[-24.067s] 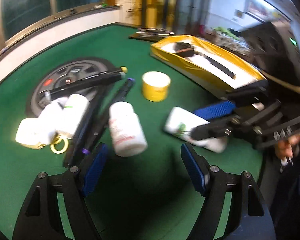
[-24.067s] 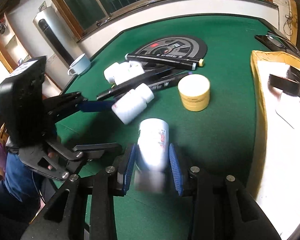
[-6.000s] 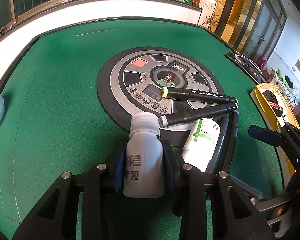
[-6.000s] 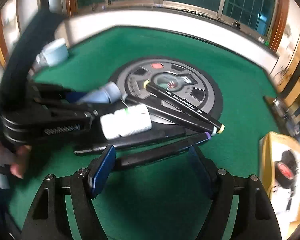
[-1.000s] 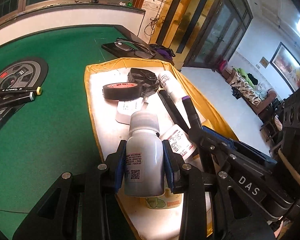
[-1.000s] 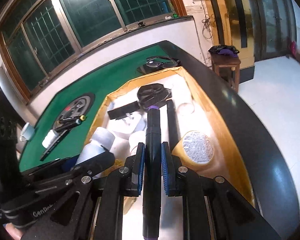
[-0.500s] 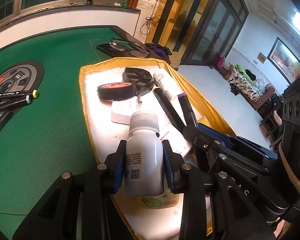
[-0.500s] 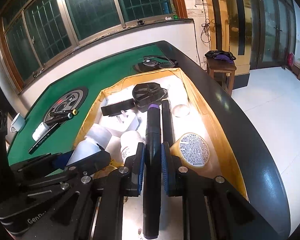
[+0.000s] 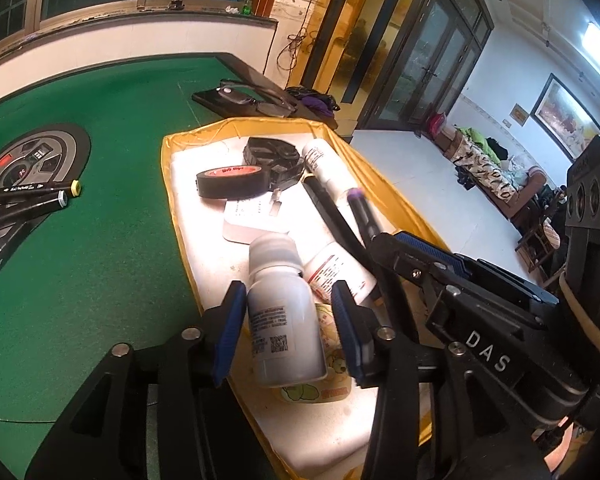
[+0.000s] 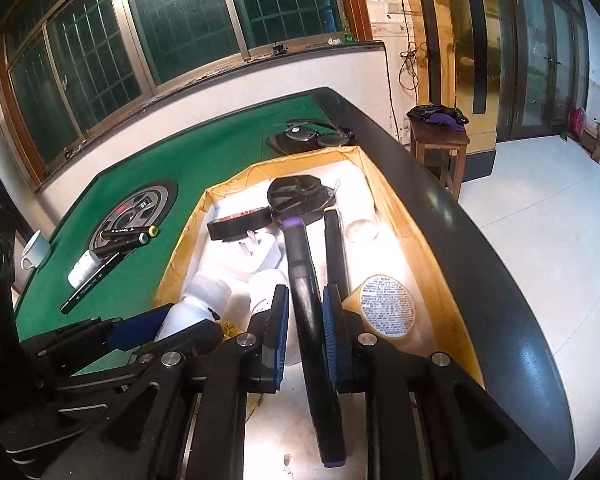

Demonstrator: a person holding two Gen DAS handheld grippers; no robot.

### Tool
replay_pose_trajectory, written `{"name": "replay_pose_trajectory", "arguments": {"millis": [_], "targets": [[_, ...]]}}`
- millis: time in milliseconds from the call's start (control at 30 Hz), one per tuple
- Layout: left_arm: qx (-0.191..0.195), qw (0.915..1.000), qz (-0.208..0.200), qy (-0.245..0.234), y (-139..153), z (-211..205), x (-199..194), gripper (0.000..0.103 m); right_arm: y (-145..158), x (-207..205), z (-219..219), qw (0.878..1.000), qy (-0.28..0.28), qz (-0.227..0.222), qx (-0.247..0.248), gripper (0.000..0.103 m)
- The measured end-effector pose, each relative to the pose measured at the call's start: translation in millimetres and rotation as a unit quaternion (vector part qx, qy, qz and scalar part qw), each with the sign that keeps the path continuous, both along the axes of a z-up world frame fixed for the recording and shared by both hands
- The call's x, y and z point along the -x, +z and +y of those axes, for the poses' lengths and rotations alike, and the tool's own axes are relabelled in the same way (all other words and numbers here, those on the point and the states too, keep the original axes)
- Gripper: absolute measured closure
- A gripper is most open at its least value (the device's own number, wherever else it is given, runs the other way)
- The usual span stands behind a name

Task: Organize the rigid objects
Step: 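Lower the bottle and marker into the tray and open both grippers, then grasp the green-labelled white bottle with the left gripper while the right gripper returns to the table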

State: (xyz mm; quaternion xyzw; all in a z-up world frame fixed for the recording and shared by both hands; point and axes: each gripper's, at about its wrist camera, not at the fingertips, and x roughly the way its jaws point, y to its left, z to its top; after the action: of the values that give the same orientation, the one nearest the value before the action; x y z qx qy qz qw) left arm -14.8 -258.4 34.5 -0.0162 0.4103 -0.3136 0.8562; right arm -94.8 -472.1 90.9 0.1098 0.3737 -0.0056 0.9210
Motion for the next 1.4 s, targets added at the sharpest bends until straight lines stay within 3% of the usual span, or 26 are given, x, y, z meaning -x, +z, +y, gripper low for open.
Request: {"name": "replay_pose_trajectory", "arguments": {"millis": [133, 267, 500, 867, 1000, 1133, 1400], "targets": [[0.013, 0.9999, -0.010, -0.003, 6, 5, 3, 0.041, 8, 4, -7, 1.000, -0.012, -0.011, -0.006, 0.080], [0.019, 0.9996, -0.021, -0.006, 13, 5, 5, 0.040, 18, 8, -10, 0.999, -0.021, -0.028, -0.006, 0.072], [0.041, 0.9983, -0.043, -0.002, 30, 23, 8, 0.040, 23, 8, -3, 0.999, -0.009, -0.041, -0.015, 0.072], [0.055, 0.9945, -0.063, 0.063, 44, 119, -11, 0.040, 25, -2, 48, 0.997, 0.055, -0.043, -0.021, 0.072], [0.032, 0.9936, -0.069, 0.084, 38, 170, -27, 0.040, 23, -3, 70, 0.996, 0.077, -0.039, -0.006, 0.071], [0.014, 0.9951, -0.042, 0.088, 24, 214, -55, 0.040, 18, -8, 85, 0.995, 0.093, -0.031, -0.004, 0.065], [-0.061, 0.9958, -0.008, 0.068, -6, 218, -106, 0.040, 8, -18, 109, 0.993, 0.119, -0.020, 0.000, 0.064]]}}
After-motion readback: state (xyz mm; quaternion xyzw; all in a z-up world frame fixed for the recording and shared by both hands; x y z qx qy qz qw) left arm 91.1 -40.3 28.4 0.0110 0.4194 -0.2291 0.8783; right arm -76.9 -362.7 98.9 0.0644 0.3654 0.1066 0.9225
